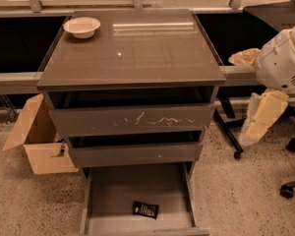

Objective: Pick rxbar chocolate from bottom drawer and place on counter

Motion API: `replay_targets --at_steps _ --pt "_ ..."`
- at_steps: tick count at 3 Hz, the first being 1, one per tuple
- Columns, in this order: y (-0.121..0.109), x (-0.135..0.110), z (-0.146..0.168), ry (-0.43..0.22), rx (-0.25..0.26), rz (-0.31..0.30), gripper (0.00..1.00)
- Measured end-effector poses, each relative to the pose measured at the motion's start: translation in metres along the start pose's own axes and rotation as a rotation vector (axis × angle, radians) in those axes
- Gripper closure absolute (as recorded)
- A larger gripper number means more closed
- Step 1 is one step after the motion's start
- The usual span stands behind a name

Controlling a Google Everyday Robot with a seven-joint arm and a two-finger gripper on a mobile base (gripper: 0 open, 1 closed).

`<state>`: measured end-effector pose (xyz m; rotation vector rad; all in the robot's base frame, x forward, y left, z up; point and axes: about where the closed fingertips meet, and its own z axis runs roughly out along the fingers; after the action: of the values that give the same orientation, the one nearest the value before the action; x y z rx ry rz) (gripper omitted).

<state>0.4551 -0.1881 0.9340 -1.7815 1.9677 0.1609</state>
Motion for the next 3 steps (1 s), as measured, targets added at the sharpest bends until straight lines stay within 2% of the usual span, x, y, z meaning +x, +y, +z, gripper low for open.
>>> replay_targets --at_steps 1,3 --pt "0.004 -0.012 0.034 -0.118 -0.065 -0.023 0.00" --pt "0.004 -0.013 0.045 -0.138 -0.074 -0.022 0.00"
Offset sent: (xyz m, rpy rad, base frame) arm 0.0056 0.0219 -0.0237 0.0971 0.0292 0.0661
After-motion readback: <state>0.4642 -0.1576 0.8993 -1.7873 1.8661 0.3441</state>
